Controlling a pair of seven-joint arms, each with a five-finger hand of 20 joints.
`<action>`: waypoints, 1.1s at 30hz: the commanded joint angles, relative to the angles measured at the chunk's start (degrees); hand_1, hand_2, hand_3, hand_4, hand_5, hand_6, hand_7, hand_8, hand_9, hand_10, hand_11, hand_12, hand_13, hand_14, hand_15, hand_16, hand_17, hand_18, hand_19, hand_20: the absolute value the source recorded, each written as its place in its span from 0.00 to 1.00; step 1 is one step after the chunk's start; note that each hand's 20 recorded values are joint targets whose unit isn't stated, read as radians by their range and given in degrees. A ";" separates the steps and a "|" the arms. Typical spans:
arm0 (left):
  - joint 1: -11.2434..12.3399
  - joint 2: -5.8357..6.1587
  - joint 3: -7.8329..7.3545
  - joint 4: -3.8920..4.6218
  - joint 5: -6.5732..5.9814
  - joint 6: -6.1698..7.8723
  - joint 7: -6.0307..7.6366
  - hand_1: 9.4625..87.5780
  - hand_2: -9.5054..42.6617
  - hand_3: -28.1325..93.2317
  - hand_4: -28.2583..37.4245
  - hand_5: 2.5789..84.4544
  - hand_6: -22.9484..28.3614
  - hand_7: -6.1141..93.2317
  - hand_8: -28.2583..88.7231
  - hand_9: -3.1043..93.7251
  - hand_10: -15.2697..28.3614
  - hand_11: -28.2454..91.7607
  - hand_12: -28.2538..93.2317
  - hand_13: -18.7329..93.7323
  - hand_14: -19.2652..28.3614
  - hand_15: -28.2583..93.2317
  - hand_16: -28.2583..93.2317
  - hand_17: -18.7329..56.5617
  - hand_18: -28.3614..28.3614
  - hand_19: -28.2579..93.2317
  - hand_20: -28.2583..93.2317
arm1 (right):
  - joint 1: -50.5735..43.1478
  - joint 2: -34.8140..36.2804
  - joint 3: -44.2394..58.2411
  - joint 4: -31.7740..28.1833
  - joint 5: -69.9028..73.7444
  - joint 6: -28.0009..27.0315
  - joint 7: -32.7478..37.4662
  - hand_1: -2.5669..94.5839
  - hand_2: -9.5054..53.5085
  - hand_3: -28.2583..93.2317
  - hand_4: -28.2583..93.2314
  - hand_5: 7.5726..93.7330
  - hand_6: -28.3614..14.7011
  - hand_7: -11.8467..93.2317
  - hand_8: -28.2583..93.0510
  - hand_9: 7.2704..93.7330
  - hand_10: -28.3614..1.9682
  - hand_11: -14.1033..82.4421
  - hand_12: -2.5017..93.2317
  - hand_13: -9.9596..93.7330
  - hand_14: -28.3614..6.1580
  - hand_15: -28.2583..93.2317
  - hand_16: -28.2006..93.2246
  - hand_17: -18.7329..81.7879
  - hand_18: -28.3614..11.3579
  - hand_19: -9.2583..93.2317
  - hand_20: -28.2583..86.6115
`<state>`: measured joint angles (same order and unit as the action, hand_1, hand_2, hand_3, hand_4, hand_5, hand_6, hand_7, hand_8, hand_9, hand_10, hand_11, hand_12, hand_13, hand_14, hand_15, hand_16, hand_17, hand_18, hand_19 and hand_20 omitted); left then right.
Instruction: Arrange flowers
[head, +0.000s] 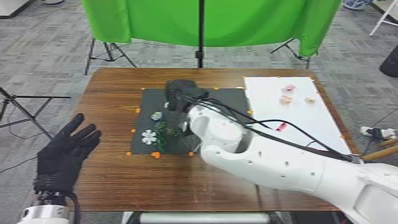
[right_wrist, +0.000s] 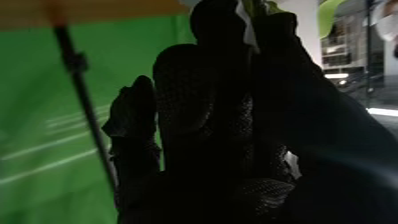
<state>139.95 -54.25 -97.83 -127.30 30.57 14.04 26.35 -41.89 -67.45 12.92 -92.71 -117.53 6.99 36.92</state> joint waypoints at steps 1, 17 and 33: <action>-0.63 1.07 0.12 0.04 -0.65 0.40 -0.97 0.18 0.29 0.91 0.03 0.41 0.59 0.19 0.15 0.40 0.83 0.39 0.32 0.37 1.00 0.57 0.16 0.11 1.00 0.71 0.22 | -1.08 -2.62 -3.44 2.03 -1.80 -1.92 2.23 0.64 0.00 0.78 0.00 0.86 0.71 0.29 0.23 0.93 0.72 0.33 0.40 0.80 0.69 0.77 0.46 0.52 0.23 0.91 0.64; -1.06 2.49 0.77 0.27 -1.56 0.71 -0.51 0.18 0.30 0.90 0.03 0.41 0.60 0.19 0.15 0.42 0.84 0.38 0.33 0.39 1.00 0.56 0.17 0.11 1.00 0.73 0.20 | -2.43 -2.20 -2.23 2.56 -2.54 -5.48 3.38 0.59 0.00 0.78 0.00 0.78 0.69 0.27 0.21 0.85 0.68 0.39 0.39 0.74 0.62 0.82 0.44 0.48 0.18 0.90 0.66; 0.18 0.88 0.33 -0.04 -0.95 0.57 -1.78 0.18 0.30 0.91 0.03 0.41 0.60 0.19 0.15 0.43 0.84 0.38 0.34 0.39 1.00 0.56 0.17 0.11 1.00 0.74 0.18 | -5.50 0.50 4.06 -2.80 -2.72 -10.04 1.77 0.42 0.00 0.88 0.00 0.63 0.65 0.26 0.13 0.62 0.44 0.71 0.23 0.62 0.45 0.93 0.40 0.40 0.09 0.92 0.72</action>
<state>138.69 -51.62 -97.24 -127.24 29.36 14.27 26.06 -46.48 -69.16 13.61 -91.84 -120.83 -3.31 39.23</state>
